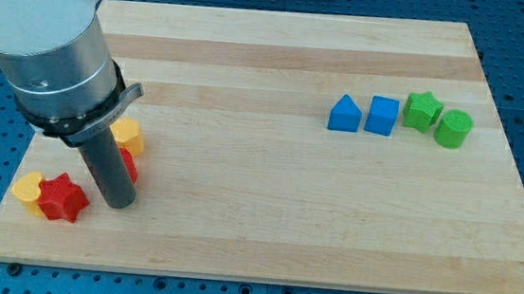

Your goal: Push the yellow heart and the red star right a bit

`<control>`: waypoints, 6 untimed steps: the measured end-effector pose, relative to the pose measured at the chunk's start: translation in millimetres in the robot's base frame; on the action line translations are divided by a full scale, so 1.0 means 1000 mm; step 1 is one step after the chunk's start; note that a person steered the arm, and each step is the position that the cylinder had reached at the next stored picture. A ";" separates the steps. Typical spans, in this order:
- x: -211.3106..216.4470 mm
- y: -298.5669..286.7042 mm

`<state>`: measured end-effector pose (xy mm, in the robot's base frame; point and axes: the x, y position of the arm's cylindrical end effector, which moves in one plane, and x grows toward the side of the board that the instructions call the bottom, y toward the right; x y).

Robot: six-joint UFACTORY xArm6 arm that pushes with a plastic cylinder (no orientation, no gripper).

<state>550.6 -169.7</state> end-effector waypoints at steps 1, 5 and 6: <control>0.000 0.000; 0.068 -0.030; 0.067 -0.041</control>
<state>617.8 -210.3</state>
